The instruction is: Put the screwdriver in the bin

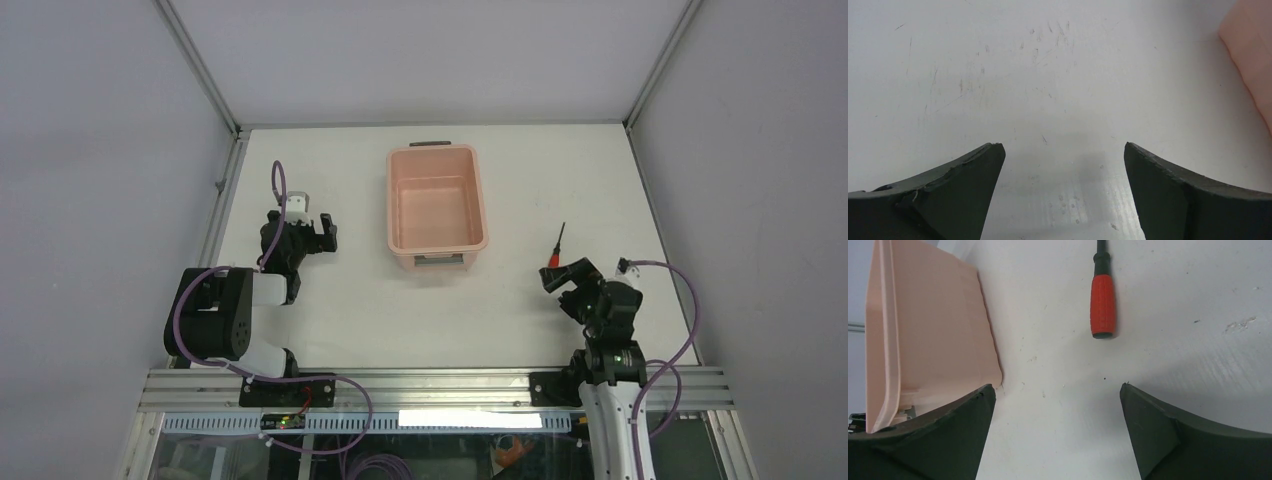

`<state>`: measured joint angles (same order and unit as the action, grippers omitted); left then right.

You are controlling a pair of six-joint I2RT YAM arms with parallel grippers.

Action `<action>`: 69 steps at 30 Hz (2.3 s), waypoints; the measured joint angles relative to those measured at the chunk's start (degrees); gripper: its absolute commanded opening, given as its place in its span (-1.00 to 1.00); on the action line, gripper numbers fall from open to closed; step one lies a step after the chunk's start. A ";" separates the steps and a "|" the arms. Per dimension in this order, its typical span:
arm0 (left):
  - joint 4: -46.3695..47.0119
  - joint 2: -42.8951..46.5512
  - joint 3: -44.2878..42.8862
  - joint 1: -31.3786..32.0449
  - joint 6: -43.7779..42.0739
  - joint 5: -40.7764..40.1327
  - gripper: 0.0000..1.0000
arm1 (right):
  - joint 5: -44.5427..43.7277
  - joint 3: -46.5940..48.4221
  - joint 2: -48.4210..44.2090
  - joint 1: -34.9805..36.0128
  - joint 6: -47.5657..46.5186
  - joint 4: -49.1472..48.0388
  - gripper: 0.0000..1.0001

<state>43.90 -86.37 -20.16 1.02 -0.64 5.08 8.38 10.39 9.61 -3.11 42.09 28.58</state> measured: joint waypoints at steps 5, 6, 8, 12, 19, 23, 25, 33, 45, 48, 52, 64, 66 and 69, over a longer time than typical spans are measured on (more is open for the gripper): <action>0.00 0.00 -0.02 0.00 0.00 0.00 0.98 | -0.63 3.15 -3.80 0.00 -1.66 3.19 0.99; 0.02 0.00 0.00 0.00 0.00 0.00 0.98 | -0.66 5.05 -4.46 0.00 -2.43 3.63 0.99; 0.00 0.00 0.00 0.00 0.02 0.00 0.98 | -0.61 7.78 -4.85 0.00 -3.67 3.63 0.98; 0.02 0.00 0.00 0.00 0.00 0.00 0.98 | -0.26 16.59 -3.43 0.00 -8.26 1.95 0.90; 0.00 0.00 0.00 0.00 0.00 0.00 0.98 | -3.21 45.09 22.10 0.00 -18.69 5.49 0.83; 0.00 0.00 -0.02 0.00 0.00 0.00 0.98 | -7.76 64.39 43.54 0.04 -22.97 13.40 0.85; 0.00 0.00 -0.02 0.00 0.00 0.00 0.98 | -9.51 70.62 52.96 0.04 -24.65 17.51 0.84; 0.00 0.00 -0.02 0.00 0.00 0.00 0.98 | -12.15 65.57 83.14 0.04 -27.87 24.28 0.69; 0.00 0.00 -0.02 0.00 0.00 0.00 0.98 | -12.76 58.66 95.80 3.78 -28.44 20.31 -0.04; 0.00 0.00 -0.02 0.00 0.00 0.00 0.98 | -12.85 58.36 95.67 5.01 -28.20 19.32 -0.86; 0.02 0.00 -0.04 0.00 0.00 0.00 0.98 | -13.60 57.94 94.79 6.03 -27.89 19.30 -1.00; 0.02 0.00 -0.04 0.00 0.00 0.00 0.98 | -15.67 92.26 94.57 6.80 -29.97 42.95 -1.00; 0.02 0.00 -0.04 0.00 0.02 0.00 0.98 | -15.45 99.95 94.33 7.15 -29.79 45.20 -1.00; 0.00 0.00 -0.04 0.00 0.00 0.00 0.98 | -15.06 105.37 93.64 9.38 -28.76 46.36 -1.00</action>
<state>43.90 -86.37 -20.21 1.02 -0.64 5.08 -6.68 115.77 103.24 6.26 13.32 74.94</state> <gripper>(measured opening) 0.991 0.135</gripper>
